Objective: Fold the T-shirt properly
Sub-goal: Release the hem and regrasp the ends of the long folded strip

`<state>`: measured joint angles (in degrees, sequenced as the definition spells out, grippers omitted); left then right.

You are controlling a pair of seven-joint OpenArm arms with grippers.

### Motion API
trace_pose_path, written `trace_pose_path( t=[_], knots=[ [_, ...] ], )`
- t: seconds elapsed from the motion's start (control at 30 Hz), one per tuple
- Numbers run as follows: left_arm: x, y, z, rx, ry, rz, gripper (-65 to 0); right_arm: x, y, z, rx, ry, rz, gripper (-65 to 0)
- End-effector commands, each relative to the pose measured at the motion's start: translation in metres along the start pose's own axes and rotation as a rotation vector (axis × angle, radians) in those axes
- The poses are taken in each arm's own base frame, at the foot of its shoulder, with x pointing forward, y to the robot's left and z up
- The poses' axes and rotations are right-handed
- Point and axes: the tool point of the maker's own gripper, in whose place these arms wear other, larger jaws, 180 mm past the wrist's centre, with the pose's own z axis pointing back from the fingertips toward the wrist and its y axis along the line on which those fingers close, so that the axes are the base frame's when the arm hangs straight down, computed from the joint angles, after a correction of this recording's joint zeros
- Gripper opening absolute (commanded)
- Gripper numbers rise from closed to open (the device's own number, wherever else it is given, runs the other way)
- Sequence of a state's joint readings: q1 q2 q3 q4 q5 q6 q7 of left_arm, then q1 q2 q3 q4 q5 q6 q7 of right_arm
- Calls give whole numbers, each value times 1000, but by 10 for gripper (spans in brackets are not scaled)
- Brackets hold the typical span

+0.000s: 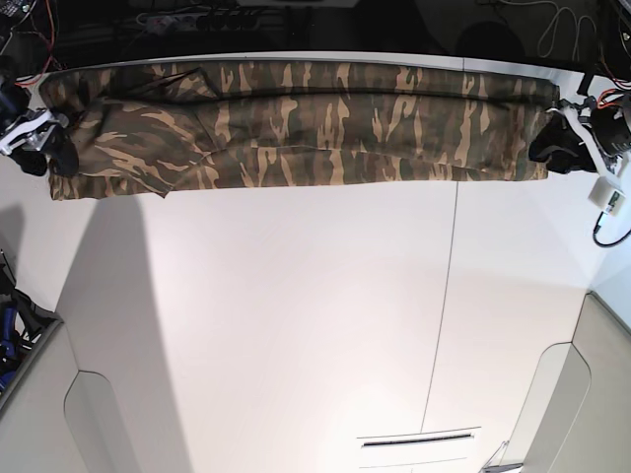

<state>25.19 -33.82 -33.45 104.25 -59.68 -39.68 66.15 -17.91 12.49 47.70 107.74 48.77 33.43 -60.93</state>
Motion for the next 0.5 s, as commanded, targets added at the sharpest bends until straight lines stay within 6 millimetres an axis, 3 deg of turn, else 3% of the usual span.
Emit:
trace_pose_path(
  t=[0.0,0.13,0.2,0.23,0.27,0.3,0.37,0.47],
  knots=[
    [12,4,8,13,-45,-10,-362,22,-2,10,-13,-76,32,-277],
    [17,19,24,70,-120,47,-362,53,3,32,-30,-181,80,-297],
    [17,20,27,74,-143,76,-361,63,17,37,-8,-207,120,-408],
    [16,19,28,72,-152,91,-348,66,24,38,7,-213,136,-499],
    [13,18,27,68,-154,101,-315,68,30,39,22,-214,150,-596],
    [10,16,26,64,-150,108,-276,67,36,37,40,-209,157,-650],
    [4,13,24,57,-149,125,-216,63,47,31,80,-189,160,-650],
    [-3,12,21,55,-168,160,-209,44,66,12,158,-117,158,-650]
  ],
)
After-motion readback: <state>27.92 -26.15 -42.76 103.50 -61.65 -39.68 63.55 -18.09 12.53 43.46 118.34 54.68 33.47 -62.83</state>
